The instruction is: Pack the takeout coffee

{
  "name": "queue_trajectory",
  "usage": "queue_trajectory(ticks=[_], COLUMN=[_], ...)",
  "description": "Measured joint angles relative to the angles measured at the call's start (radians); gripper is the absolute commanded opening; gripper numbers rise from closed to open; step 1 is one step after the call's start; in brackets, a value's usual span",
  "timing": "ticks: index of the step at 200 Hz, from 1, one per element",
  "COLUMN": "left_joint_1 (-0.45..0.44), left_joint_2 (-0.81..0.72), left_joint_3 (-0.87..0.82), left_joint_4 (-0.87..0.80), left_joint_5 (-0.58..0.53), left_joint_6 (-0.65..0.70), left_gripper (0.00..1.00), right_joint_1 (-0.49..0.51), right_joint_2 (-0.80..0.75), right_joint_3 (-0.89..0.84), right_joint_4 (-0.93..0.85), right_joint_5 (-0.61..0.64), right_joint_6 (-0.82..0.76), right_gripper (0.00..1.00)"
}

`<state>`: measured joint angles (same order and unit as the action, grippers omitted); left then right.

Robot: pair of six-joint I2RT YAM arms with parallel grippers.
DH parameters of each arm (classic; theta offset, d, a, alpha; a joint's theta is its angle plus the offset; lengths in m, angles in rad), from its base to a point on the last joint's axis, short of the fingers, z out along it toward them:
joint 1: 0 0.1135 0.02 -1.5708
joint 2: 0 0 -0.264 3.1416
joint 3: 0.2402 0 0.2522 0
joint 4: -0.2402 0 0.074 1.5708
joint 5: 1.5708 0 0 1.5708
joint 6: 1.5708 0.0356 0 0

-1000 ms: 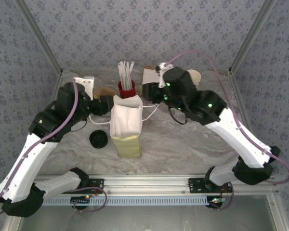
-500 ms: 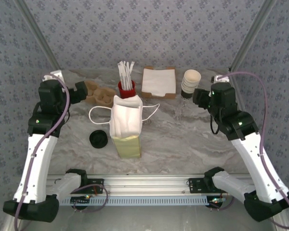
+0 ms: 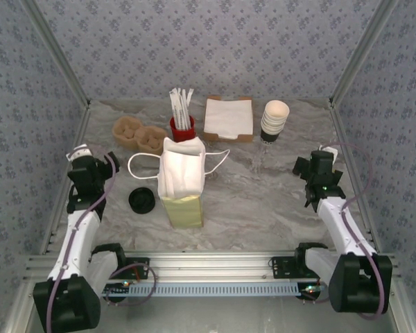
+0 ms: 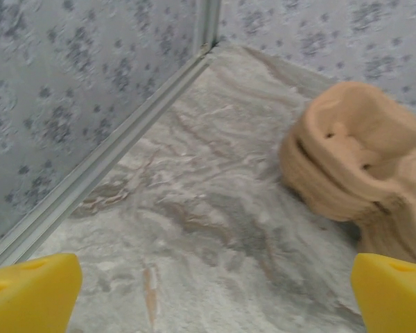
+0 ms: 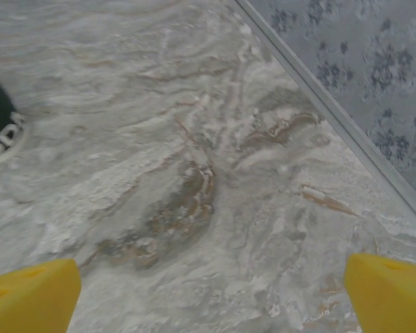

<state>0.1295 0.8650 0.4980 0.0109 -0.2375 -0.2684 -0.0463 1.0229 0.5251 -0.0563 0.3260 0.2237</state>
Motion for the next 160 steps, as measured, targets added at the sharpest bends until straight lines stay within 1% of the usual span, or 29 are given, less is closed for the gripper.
queue_trajectory(ticks=[20,34,71,93,117,132,160], left_joint_1=[0.020,0.021,0.035,0.037,0.037,0.037,0.037], left_joint_2=[0.039,0.078,0.218,0.303,0.372,0.399,0.413], left_joint_3=[-0.100,-0.147,-0.196,-0.206,-0.207,-0.201,-0.200], left_joint_4=[0.122,0.189,0.372,0.485,0.585,0.605,0.635], left_joint_5=[-0.016,-0.023,-0.015,0.003,0.042,0.068,0.119], left_joint_6=[0.025,0.043,0.058,0.075,0.093,0.104,0.111], left_gripper=[0.99,0.99,0.99,0.99,0.99,0.99,0.99], right_joint_1=[-0.009,-0.013,-0.020,-0.019,-0.002,0.020,0.035], right_joint_2=[0.032,0.087,0.224,0.299,0.437,0.487,0.492], right_joint_3=[-0.135,-0.179,-0.215,-0.214,-0.215,-0.215,-0.214], right_joint_4=[0.202,0.304,0.573,0.691,0.852,0.881,0.923], right_joint_5=[-0.029,-0.045,-0.117,-0.176,-0.223,-0.239,-0.248], right_joint_6=[-0.022,-0.047,-0.114,-0.143,-0.182,-0.207,-0.228], right_gripper=[1.00,1.00,1.00,1.00,1.00,1.00,1.00])
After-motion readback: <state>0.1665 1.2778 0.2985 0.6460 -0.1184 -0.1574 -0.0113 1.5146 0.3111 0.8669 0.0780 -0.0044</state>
